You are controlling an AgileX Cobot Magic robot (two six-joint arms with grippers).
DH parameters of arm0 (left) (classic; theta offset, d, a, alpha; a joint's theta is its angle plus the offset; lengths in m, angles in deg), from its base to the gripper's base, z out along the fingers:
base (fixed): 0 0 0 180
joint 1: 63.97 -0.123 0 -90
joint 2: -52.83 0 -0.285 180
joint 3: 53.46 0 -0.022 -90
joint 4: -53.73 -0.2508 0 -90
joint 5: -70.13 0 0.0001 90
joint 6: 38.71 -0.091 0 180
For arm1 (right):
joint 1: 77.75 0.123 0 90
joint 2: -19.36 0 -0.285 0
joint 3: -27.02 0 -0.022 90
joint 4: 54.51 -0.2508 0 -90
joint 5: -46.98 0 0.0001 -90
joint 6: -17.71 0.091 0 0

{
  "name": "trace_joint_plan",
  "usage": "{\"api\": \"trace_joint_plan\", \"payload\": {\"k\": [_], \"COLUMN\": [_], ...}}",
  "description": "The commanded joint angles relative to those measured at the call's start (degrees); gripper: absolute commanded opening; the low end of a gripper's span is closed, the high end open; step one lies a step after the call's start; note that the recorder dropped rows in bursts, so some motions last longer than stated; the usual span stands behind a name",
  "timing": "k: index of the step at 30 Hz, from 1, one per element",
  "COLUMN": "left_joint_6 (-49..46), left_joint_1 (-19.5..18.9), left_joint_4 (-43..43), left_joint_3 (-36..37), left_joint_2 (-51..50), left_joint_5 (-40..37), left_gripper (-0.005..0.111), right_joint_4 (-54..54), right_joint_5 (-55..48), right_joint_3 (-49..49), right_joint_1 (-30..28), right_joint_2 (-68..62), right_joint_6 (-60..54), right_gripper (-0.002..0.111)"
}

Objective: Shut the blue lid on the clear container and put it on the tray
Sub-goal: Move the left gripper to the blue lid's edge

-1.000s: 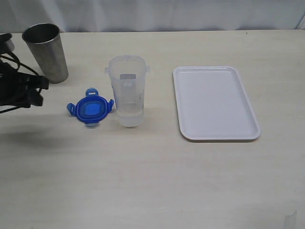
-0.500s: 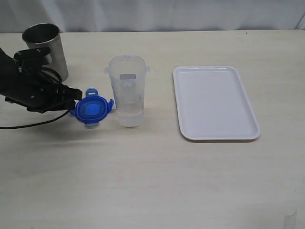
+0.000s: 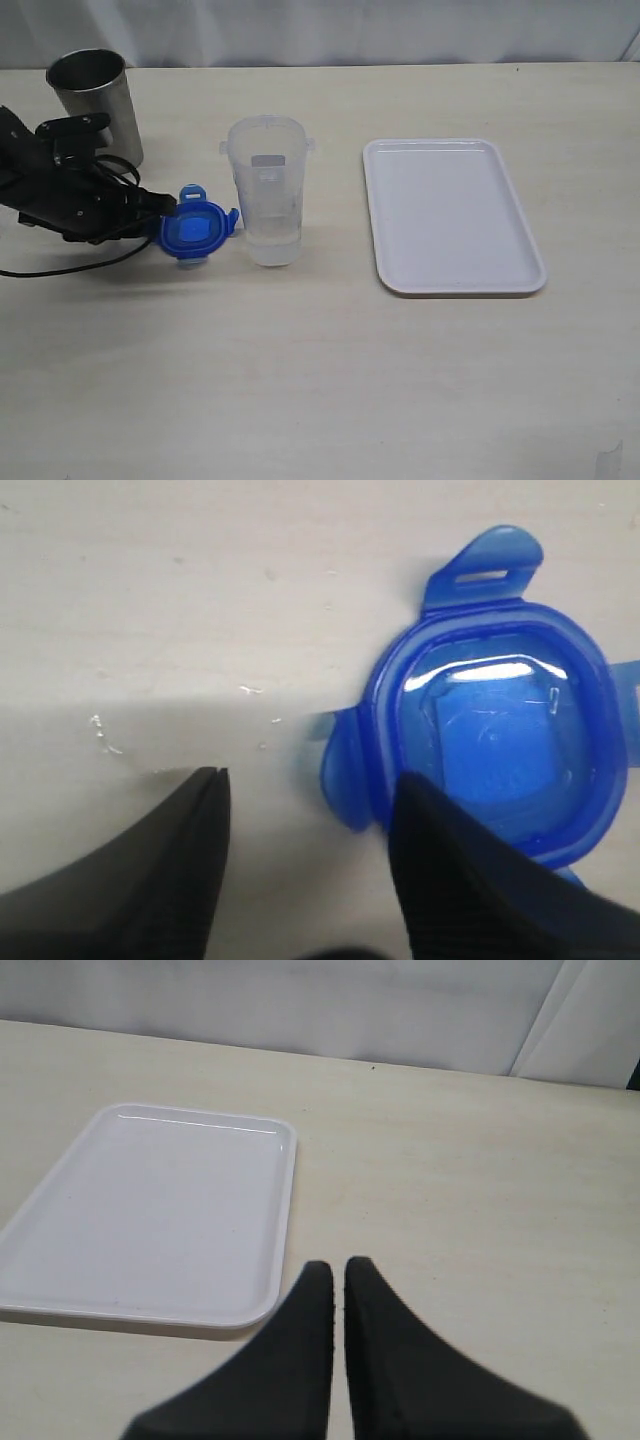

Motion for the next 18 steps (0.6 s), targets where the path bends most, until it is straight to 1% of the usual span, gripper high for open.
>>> {"api": "trace_joint_plan", "payload": {"k": [1, 6, 16, 18], "left_joint_6": [-0.3, -0.3, -0.3, -0.3], "left_joint_1": [2.5, 3.0, 3.0, 3.0], "left_joint_4": [0.9, 1.7, 1.7, 1.6], "left_joint_3": [0.0, 0.0, 0.0, 0.0], "left_joint_2": [-0.8, -2.5, -4.7, -4.7], "left_joint_5": [2.8, 5.5, 5.5, 5.3], "left_gripper": [0.047, 0.047, 0.047, 0.044], "right_joint_4": [-0.5, -0.5, -0.5, -0.5], "right_joint_5": [0.2, 0.2, 0.2, 0.2], "right_joint_3": [-0.1, -0.1, -0.1, -0.1], "right_joint_1": [-0.3, -0.3, -0.3, -0.3], "right_joint_2": [0.3, 0.3, 0.3, 0.3], "right_joint_6": [-0.1, -0.1, -0.1, -0.1], "right_gripper": [0.004, 0.004, 0.004, 0.004]}}
